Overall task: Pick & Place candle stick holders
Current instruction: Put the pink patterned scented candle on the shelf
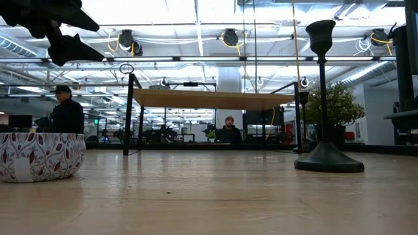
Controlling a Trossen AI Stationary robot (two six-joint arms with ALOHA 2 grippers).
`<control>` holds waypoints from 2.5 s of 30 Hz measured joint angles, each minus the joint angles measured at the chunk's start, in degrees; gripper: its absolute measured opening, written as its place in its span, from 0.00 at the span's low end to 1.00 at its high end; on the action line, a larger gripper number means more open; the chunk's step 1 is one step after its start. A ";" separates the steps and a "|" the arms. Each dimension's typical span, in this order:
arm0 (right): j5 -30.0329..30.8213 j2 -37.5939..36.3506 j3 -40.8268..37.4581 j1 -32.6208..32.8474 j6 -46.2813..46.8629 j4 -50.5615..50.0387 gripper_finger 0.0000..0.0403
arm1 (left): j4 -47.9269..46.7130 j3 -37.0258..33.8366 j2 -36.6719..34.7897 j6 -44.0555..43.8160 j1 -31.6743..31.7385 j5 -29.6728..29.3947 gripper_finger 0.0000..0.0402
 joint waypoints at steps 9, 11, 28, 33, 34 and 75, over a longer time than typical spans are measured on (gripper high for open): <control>-1.14 0.02 -6.12 2.13 4.14 7.27 0.51 | 0.02 0.00 0.00 -0.22 0.01 0.02 0.87; -1.13 0.00 -7.59 2.13 5.39 7.60 0.52 | 0.02 0.00 0.00 -0.22 0.00 0.02 0.88; -0.98 0.00 -16.80 2.13 4.91 16.42 0.43 | 0.20 0.00 0.00 -1.49 0.01 0.07 0.88; -0.95 0.00 -17.80 2.13 4.69 16.75 0.40 | 0.20 0.00 0.00 -1.53 0.02 0.07 0.88; -0.90 0.00 -17.94 2.13 4.58 16.91 0.40 | 0.20 0.00 0.00 -1.53 0.02 0.07 0.87; 1.87 0.02 -21.49 2.10 3.25 23.05 0.01 | 0.45 0.02 0.02 -4.17 0.02 0.00 0.88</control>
